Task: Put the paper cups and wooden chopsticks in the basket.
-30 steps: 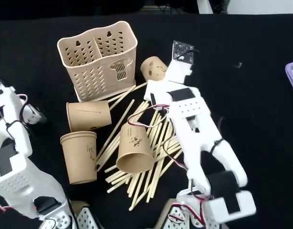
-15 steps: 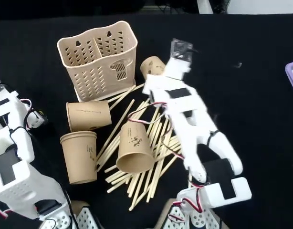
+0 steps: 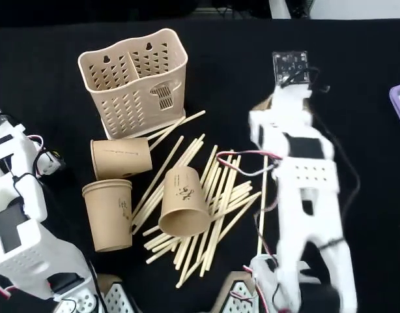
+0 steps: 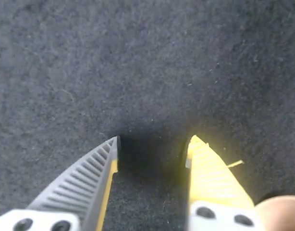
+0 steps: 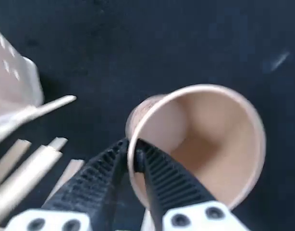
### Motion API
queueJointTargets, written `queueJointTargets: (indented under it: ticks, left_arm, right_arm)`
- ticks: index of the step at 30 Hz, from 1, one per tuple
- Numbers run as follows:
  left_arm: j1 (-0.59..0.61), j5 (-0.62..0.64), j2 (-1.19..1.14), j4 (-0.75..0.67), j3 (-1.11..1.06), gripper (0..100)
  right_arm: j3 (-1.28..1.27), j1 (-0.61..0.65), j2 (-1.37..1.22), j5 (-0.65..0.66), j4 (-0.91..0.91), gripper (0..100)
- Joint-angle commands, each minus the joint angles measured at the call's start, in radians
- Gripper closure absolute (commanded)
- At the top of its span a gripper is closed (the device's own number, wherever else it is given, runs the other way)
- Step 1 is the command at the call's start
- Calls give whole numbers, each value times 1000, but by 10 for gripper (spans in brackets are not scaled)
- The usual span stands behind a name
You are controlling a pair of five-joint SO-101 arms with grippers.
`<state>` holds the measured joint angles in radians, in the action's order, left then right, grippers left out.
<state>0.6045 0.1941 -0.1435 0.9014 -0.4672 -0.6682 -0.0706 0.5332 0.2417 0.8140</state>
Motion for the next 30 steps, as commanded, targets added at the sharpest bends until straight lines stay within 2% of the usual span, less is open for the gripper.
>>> queueJointTargets:
  ticks: [1, 6, 13, 22, 28, 30]
  left_arm:
    - [-28, 12, -11, -25, 2, 762]
    - [-28, 12, -11, -25, -4, 762]
    - [-28, 12, -11, -25, -5, 762]
    - [-28, 12, -12, -23, -7, 762]
    - [-28, 11, -12, -23, -7, 762]
    - [-28, 11, -12, -23, -7, 762]
  right_arm:
    - [119, -15, 122, 117, 104, 988]
    - [469, 152, 116, 164, 241, 988]
    - [865, 376, -137, 172, 250, 988]
    - [1326, 489, -553, 172, 267, 988]
    - [1521, 555, -757, 178, 379, 988]
    - [1561, 568, -816, 224, 414, 988]
